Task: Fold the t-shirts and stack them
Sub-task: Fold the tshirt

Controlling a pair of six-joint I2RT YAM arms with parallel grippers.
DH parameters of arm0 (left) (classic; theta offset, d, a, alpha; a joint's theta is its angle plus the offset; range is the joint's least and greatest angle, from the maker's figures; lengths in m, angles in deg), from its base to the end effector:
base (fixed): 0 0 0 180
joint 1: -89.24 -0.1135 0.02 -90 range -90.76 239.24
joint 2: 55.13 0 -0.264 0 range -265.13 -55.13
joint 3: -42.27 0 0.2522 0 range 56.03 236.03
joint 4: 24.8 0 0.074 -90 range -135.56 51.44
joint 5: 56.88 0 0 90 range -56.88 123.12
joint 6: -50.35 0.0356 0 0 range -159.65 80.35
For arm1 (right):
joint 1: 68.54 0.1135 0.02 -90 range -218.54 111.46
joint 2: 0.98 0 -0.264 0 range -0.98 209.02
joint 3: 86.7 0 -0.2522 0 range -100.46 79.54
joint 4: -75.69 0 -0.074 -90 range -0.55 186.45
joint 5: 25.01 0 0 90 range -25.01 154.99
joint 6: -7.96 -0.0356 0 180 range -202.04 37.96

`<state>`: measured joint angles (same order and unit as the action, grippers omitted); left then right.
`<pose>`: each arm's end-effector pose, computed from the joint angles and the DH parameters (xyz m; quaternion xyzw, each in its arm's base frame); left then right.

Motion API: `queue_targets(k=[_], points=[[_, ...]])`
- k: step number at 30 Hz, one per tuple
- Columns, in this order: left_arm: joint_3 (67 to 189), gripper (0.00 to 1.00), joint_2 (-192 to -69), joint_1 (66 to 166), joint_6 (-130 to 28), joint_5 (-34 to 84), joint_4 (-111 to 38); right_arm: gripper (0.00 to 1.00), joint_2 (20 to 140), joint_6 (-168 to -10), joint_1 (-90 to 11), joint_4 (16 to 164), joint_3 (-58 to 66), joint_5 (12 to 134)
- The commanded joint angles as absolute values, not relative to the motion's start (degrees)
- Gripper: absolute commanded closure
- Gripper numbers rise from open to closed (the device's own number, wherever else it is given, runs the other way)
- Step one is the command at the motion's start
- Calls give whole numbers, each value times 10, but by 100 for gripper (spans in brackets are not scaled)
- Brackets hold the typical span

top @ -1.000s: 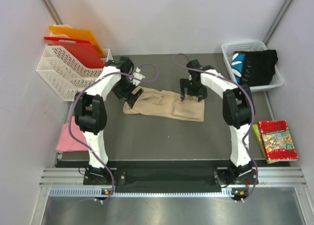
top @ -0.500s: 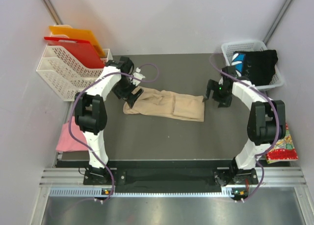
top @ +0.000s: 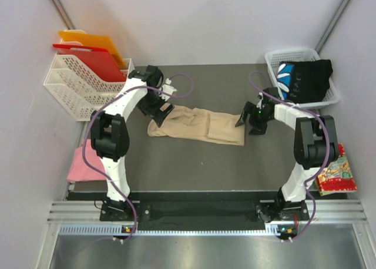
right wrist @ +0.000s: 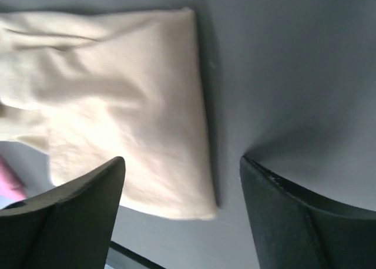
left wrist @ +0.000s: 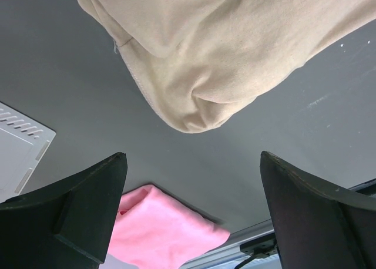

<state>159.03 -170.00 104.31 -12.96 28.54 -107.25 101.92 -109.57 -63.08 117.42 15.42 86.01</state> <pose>0.3865 -0.1070 0.2533 0.3580 0.9292 -0.0313 0.0858 0.3470 0.0460 0.1656 0.1483 0.9523 0.2276 0.1392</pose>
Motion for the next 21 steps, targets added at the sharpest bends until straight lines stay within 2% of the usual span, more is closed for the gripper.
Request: queue_targets(k=[1,7,10,11,13,14,17,21], points=[[1604,1,-1689,1044,-130,299,-1072,24,1060,-1146,-628,1084,178,939],[1592,1,-1675,1044,-125,317,-1068,38,1077,-1175,-608,1041,199,973],[1589,1,-1675,1044,-123,322,-1066,50,1079,-1177,-601,1039,203,979],[1589,1,-1675,1044,-123,322,-1066,61,1079,-1178,-598,1040,204,980],[1590,1,-1677,1044,-123,321,-1066,72,1075,-1181,-597,1041,206,980],[1590,1,-1677,1044,-124,319,-1066,83,1075,-1181,-594,1043,206,980],[1592,1,-1679,1044,-124,317,-1064,100,1068,-1172,-592,1065,193,974],[1597,1,-1681,1044,-123,322,-1067,100,1028,-1136,-603,1175,138,885]])
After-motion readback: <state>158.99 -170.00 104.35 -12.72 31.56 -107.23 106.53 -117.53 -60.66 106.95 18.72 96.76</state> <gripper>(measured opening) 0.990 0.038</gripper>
